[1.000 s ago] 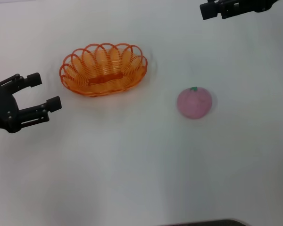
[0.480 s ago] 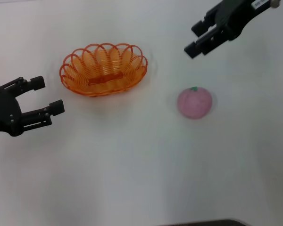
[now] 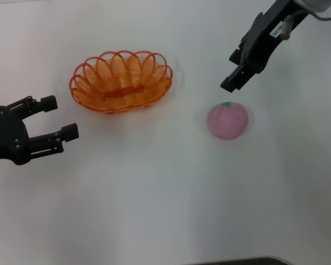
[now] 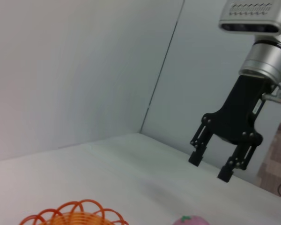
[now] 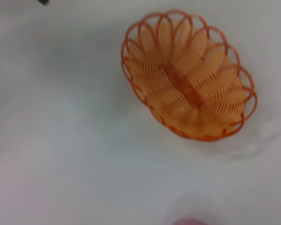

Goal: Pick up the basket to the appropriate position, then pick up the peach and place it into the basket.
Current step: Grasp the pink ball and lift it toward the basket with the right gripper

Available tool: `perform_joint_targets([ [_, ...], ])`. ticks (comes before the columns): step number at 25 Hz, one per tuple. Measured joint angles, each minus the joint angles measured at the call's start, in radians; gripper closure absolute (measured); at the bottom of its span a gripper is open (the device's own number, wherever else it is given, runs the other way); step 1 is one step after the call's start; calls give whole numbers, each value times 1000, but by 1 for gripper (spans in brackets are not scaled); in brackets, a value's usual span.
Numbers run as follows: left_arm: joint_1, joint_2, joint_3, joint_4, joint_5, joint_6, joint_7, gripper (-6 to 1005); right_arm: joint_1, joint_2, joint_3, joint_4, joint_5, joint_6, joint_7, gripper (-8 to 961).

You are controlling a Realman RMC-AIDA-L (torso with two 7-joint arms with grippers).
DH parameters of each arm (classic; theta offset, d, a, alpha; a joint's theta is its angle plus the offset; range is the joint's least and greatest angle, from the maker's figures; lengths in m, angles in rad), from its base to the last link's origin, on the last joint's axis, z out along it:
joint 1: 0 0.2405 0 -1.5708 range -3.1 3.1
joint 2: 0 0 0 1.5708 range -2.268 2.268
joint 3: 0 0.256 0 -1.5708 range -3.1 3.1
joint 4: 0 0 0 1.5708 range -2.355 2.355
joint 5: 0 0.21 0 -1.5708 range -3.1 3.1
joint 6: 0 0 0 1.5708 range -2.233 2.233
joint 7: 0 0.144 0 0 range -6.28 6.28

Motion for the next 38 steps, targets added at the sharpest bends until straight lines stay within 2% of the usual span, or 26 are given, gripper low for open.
perform_joint_targets([
  [13, -12, 3, 0, -21, 20, 10, 0, 112, 9, 5, -122, 112, -45, 96, 52, 250],
  [19, -19, 5, 0, -47, 25, 1, 5, 112, 5, 9, -183, 187, -46, 148, 51, 81],
  [24, -19, 5, 0, -48, 25, 0, 5, 112, -1, 13, -225, 240, -40, 208, 44, 7],
  [38, -25, 5, 0, -69, 25, -6, 6, 112, -14, 16, -276, 363, -26, 336, 14, 11],
])
